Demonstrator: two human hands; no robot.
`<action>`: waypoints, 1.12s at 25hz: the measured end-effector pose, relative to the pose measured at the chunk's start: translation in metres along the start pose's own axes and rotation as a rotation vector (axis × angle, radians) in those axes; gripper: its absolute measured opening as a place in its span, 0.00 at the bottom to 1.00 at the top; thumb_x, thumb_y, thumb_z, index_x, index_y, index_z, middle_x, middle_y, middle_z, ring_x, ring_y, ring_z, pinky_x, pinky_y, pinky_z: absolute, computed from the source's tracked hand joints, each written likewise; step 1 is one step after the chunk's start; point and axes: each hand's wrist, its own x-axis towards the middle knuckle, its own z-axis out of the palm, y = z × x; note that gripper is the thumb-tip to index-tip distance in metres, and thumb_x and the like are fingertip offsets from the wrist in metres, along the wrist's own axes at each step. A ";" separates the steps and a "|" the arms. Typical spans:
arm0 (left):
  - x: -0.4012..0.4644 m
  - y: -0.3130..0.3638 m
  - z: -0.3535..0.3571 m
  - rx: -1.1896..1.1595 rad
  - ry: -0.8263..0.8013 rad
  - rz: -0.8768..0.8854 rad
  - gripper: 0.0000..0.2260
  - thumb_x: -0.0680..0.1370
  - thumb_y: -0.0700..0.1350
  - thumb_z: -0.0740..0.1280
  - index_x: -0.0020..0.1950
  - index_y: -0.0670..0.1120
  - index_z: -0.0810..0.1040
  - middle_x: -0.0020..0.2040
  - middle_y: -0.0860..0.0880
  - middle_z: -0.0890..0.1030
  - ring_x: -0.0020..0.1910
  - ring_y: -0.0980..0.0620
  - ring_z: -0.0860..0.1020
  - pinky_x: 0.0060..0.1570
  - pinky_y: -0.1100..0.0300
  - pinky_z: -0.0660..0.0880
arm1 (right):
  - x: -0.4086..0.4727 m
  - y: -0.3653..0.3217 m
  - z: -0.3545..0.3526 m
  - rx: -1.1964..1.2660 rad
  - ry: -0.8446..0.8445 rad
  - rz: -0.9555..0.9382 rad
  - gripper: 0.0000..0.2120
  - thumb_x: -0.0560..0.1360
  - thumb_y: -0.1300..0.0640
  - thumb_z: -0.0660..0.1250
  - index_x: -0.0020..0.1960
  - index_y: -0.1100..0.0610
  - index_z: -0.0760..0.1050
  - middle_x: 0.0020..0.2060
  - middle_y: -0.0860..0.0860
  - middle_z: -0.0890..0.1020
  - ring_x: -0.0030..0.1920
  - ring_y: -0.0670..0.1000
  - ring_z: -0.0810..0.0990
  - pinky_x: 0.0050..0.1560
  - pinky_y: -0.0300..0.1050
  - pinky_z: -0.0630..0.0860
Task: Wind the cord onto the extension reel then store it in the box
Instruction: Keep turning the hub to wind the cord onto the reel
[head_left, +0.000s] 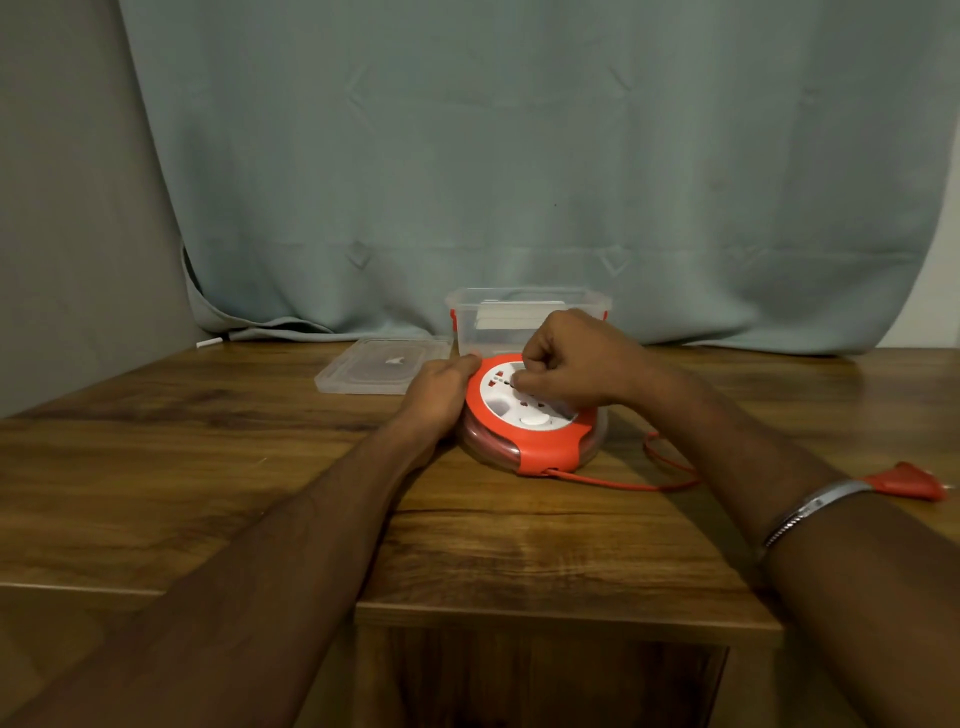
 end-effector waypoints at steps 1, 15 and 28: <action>-0.001 0.001 0.000 -0.005 -0.002 -0.006 0.15 0.84 0.50 0.61 0.50 0.44 0.84 0.43 0.44 0.87 0.40 0.48 0.85 0.41 0.57 0.79 | -0.001 0.005 -0.006 0.080 -0.006 -0.019 0.11 0.70 0.57 0.75 0.32 0.51 0.77 0.26 0.42 0.79 0.28 0.42 0.75 0.36 0.44 0.72; -0.003 0.002 -0.002 -0.069 -0.078 -0.075 0.14 0.84 0.51 0.61 0.48 0.45 0.82 0.40 0.46 0.87 0.39 0.48 0.85 0.45 0.55 0.81 | -0.011 0.013 -0.016 0.207 -0.223 0.033 0.39 0.61 0.58 0.84 0.59 0.46 0.61 0.45 0.52 0.85 0.32 0.42 0.76 0.36 0.42 0.75; -0.001 -0.001 0.001 -0.026 -0.048 -0.030 0.16 0.83 0.50 0.62 0.50 0.42 0.85 0.48 0.41 0.87 0.50 0.40 0.85 0.57 0.46 0.79 | -0.006 -0.014 -0.002 -0.118 -0.126 0.070 0.23 0.64 0.38 0.73 0.26 0.57 0.75 0.20 0.47 0.74 0.27 0.48 0.73 0.33 0.47 0.71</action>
